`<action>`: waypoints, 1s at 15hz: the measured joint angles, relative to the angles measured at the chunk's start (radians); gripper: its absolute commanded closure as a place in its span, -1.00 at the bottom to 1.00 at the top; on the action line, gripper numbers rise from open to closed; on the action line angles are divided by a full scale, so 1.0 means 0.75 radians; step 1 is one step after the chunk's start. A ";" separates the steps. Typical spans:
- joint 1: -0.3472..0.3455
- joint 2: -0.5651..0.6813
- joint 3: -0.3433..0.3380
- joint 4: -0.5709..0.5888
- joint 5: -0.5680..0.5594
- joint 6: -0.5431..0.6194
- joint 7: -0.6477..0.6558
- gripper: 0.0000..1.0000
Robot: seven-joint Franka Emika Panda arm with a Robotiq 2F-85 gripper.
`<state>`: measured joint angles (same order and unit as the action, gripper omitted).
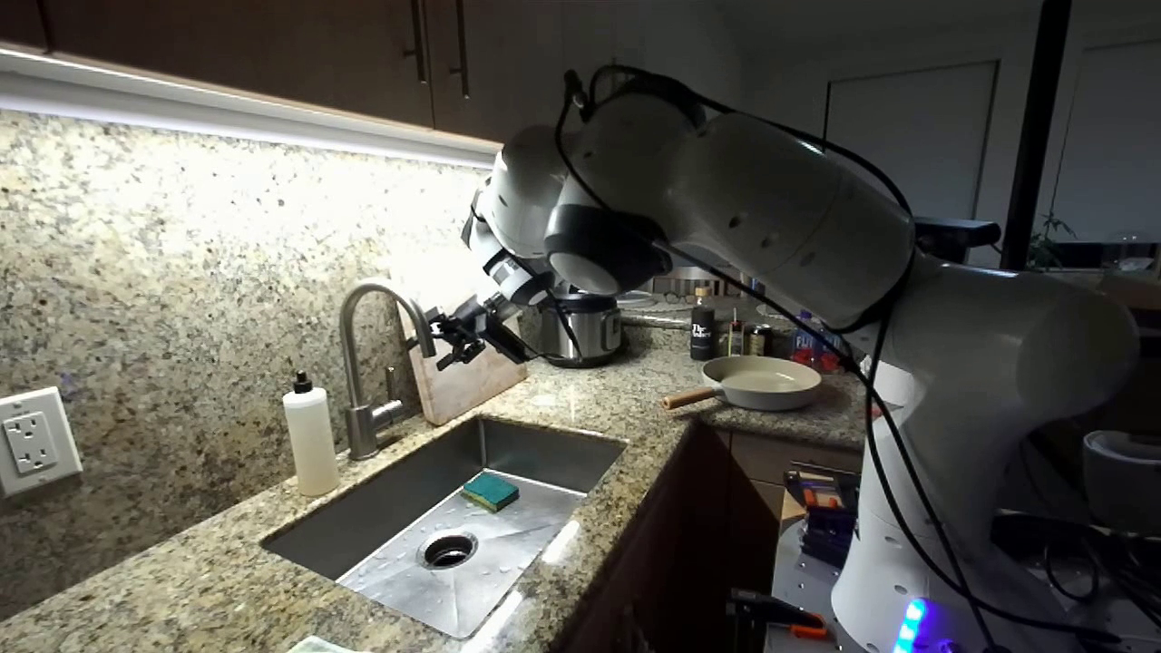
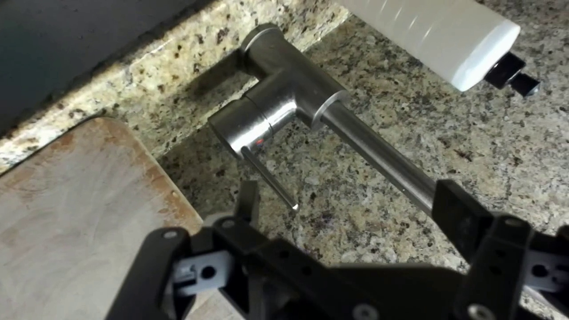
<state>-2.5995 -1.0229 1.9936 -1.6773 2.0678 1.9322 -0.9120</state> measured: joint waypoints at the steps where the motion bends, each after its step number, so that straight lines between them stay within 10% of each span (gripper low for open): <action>1: 0.000 -0.009 -0.007 0.007 0.004 -0.008 0.000 -1.00; 15: -0.002 -0.174 -0.115 0.187 0.022 -0.060 0.056 -1.00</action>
<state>-2.6010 -1.1537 1.9076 -1.5369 2.0846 1.8872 -0.8698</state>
